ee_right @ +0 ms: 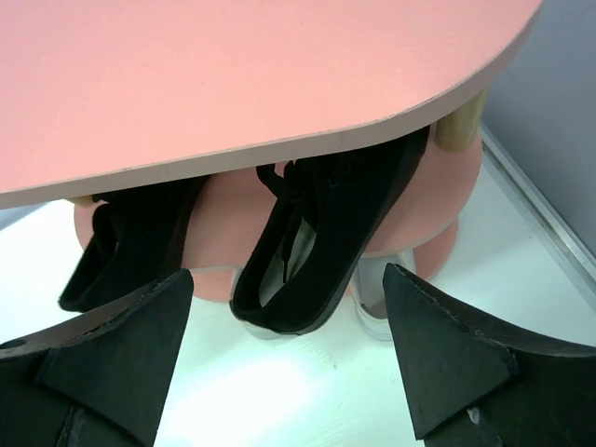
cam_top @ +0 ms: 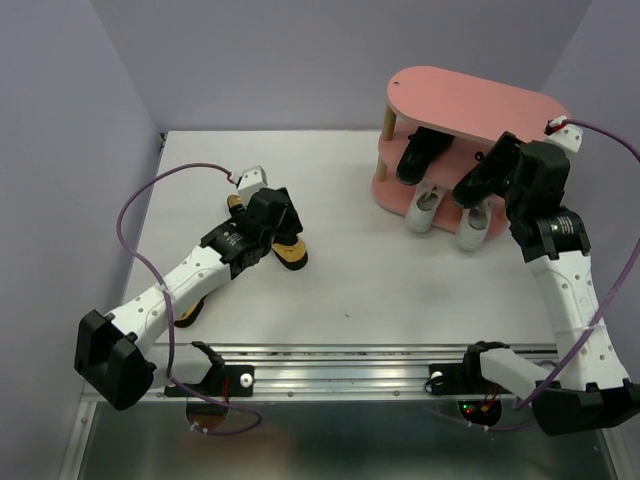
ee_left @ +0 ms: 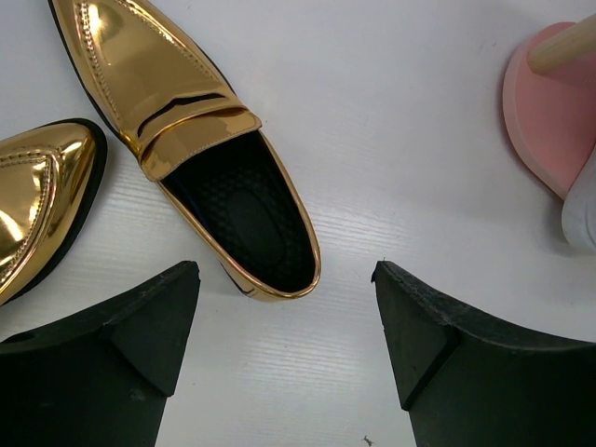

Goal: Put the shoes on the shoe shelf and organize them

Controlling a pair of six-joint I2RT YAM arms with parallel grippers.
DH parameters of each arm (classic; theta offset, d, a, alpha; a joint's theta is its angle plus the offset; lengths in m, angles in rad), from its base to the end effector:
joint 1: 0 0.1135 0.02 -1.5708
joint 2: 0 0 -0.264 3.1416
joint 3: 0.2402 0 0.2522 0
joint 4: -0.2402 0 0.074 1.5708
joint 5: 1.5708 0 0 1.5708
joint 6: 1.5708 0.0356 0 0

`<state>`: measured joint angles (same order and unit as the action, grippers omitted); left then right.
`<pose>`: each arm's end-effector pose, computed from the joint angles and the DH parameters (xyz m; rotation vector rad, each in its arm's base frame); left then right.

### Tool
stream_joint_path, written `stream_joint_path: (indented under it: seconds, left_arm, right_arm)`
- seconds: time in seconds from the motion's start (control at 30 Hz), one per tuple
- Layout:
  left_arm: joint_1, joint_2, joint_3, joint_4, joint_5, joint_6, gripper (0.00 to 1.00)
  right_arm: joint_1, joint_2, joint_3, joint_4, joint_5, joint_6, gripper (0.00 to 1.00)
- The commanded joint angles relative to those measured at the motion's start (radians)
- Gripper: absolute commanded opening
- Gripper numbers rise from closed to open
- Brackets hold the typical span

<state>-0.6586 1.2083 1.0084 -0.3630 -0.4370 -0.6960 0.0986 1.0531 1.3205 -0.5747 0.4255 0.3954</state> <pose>0.2214 -0.1523 0.3138 -0.2935 2.0747 -0.3589 0.2116 0.0062 0.4333 0.5560 1.7648 -0.0558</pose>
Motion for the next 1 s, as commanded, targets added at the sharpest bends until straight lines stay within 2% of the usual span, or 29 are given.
stream_joint_path:
  seconds: [0.0, 0.23, 0.37, 0.5, 0.67, 0.73, 0.77, 0.8, 0.87, 0.9, 0.97]
  left_arm:
    - [0.008, 0.019, 0.039, 0.001, 0.000, 0.003, 0.87]
    - [0.007, 0.017, 0.038, -0.010, -0.003, 0.009, 0.87]
    - [0.008, 0.019, 0.039, -0.005, -0.003, 0.009, 0.87]
    - [0.008, 0.031, 0.035, 0.002, 0.014, 0.003, 0.87]
    - [0.008, 0.031, 0.030, 0.002, 0.021, -0.003, 0.87]
    - [0.008, 0.028, 0.026, 0.004, 0.021, -0.005, 0.87]
    - [0.008, 0.027, 0.025, 0.006, 0.023, -0.005, 0.87]
    - [0.008, 0.027, 0.024, 0.006, 0.024, -0.005, 0.87]
    - [0.008, 0.023, 0.024, 0.006, 0.024, -0.005, 0.87]
    - [0.008, 0.023, 0.022, 0.006, 0.024, -0.007, 0.87]
    - [0.008, 0.022, 0.022, 0.006, 0.026, -0.005, 0.87]
  right_arm:
    - [0.003, 0.053, -0.006, 0.016, -0.010, -0.021, 0.88]
    - [0.003, 0.151, 0.000, -0.004, -0.070, -0.021, 0.98]
    - [0.003, 0.189, 0.003, -0.001, -0.057, -0.041, 0.94]
    - [0.003, 0.219, 0.002, 0.001, -0.053, -0.066, 0.74]
    - [0.003, 0.234, 0.011, 0.001, -0.063, -0.075, 0.67]
    - [0.003, 0.245, 0.013, -0.002, -0.091, -0.081, 0.64]
    - [0.003, 0.257, 0.016, -0.008, -0.103, -0.082, 0.59]
    - [0.003, 0.263, 0.019, -0.010, -0.106, -0.084, 0.59]
    - [0.003, 0.269, 0.022, -0.010, -0.114, -0.093, 0.47]
    - [0.003, 0.274, 0.028, -0.008, -0.111, -0.095, 0.33]
    - [0.003, 0.275, 0.039, -0.002, -0.097, -0.105, 0.20]
